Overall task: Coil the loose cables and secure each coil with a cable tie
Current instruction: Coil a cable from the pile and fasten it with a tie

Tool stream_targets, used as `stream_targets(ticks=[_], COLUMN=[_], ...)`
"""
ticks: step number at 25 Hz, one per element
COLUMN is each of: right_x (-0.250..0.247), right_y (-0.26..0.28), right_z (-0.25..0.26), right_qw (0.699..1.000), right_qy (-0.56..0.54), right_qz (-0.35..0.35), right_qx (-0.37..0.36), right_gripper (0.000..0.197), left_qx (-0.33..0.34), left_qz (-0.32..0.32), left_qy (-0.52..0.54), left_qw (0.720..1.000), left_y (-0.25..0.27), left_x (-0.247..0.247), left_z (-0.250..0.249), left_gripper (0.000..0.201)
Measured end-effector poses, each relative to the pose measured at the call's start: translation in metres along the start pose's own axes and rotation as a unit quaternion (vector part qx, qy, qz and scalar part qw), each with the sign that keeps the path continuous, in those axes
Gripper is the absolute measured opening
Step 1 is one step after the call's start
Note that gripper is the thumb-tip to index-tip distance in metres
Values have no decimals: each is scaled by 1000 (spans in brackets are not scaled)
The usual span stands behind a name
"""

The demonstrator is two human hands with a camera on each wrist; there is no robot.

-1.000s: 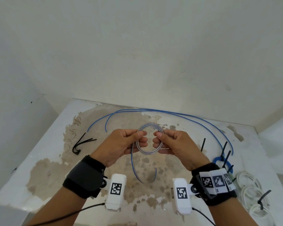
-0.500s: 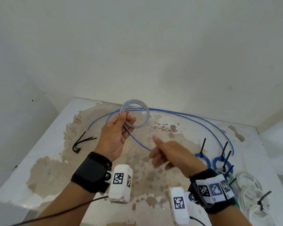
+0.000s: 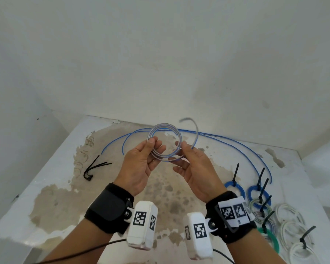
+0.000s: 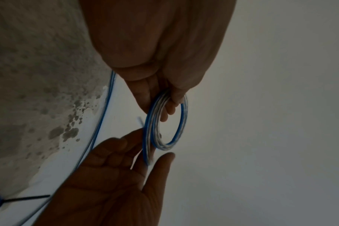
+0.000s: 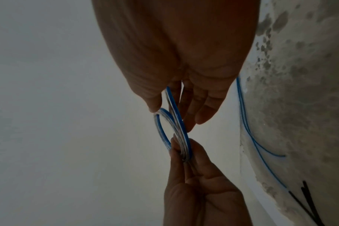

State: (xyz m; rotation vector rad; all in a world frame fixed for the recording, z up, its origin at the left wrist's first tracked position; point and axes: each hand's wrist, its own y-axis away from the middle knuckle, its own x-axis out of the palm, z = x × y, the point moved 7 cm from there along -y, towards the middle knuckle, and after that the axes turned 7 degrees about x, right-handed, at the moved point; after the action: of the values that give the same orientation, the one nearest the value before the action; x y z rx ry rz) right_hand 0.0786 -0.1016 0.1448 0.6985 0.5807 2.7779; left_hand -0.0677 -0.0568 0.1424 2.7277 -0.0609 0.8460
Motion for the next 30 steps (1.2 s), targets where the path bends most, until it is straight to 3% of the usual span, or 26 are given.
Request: stream_targets(ticks=[3, 5, 11, 18, 30], right_x=[-6, -8, -6, 5, 14], right_y=[-1, 0, 0, 4, 27], right_z=[4, 4, 2, 1, 7], right_qw=[991, 989, 992, 999, 995], right_qy=[120, 139, 127, -35, 9], right_qz=[-48, -51, -25, 35, 91], right_qx=[-32, -27, -11, -8, -33], right_gripper=[26, 20, 28, 35, 36], left_qx=[-17, -25, -60, -10, 25], left_qz=[19, 25, 8, -35, -62], left_qy=[-24, -19, 22, 69, 19], left_qw=[999, 999, 998, 997, 998], left_y=[3, 5, 6, -4, -15], left_x=[-3, -5, -6, -8, -18], left_z=[2, 1, 0, -15, -37], left_gripper=[17, 19, 16, 17, 17])
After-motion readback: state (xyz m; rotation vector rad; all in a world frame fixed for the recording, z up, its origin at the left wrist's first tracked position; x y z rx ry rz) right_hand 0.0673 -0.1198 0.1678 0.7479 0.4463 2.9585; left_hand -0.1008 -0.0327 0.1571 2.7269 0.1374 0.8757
